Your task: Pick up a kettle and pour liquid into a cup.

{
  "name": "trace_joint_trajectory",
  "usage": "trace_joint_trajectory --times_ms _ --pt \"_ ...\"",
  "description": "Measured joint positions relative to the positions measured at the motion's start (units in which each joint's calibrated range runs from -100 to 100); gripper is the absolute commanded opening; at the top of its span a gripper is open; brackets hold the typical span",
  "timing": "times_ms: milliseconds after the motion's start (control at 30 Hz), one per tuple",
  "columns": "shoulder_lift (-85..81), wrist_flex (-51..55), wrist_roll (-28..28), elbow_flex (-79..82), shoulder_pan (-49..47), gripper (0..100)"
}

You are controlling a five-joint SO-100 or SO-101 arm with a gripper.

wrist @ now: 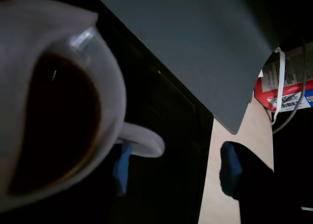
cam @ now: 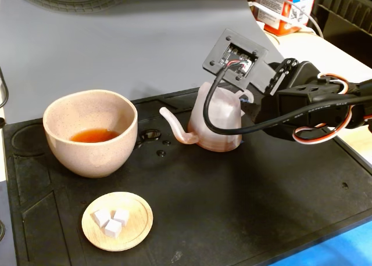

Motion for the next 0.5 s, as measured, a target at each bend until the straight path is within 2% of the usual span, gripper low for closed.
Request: trace_joint_trajectory --times_ms 200,500 --pt "-0.77 0.00 -1.31 2.04 -0.08 23" --pt "-17.38 0.00 -1.36 17.23 0.00 17"
